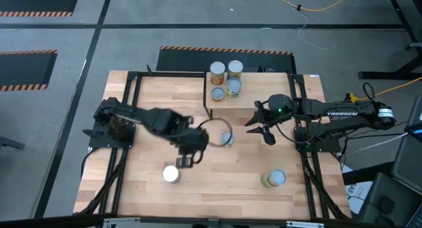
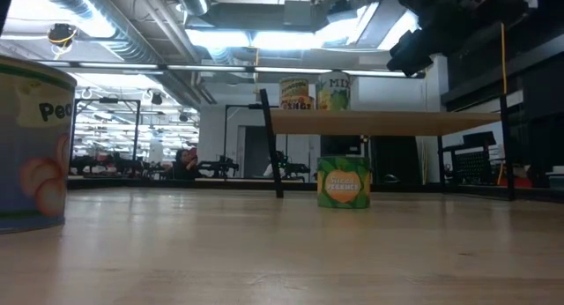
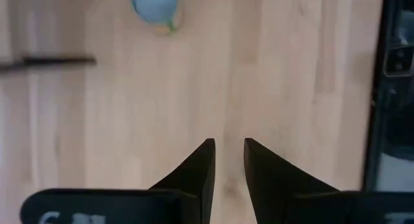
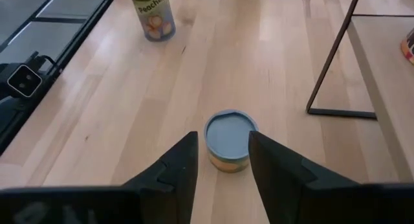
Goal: Pick and place cans onto a shelf
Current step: Put the blue canned peaches on the shelf
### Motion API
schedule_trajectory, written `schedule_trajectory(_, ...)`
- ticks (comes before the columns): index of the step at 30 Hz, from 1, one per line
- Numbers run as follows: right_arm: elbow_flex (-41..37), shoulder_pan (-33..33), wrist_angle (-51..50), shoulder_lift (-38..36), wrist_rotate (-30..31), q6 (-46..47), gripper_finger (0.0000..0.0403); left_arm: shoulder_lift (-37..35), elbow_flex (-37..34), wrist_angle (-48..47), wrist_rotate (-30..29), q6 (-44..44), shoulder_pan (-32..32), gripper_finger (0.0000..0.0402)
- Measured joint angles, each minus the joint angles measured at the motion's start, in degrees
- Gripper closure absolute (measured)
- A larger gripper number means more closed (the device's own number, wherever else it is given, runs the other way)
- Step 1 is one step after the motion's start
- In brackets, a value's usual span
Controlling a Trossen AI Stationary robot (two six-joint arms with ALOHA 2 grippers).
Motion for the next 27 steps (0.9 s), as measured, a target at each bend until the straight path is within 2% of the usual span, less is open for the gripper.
schedule_trajectory(7,0.00,0.10,-0.05,0.75,0.00,-0.13,0.0262,0.25,-0.06,-5.57,-4.46,-14.03,-10.21,0.0327)
schedule_trajectory(11,0.00,0.10,0.01,0.96,-0.01,-0.13,0.0262,0.74,-2.48,-6.13,-6.08,-23.67,-14.56,0.0327)
schedule_trajectory(20,0.00,0.10,0.19,0.96,-0.01,-0.13,0.0262,0.63,-11.24,-6.56,-2.24,-44.32,-19.99,0.0327)
schedule_trajectory(27,0.00,0.10,0.17,0.96,-0.01,-0.13,0.0262,0.63,-19.47,-4.65,0.57,-51.31,-20.63,0.0328)
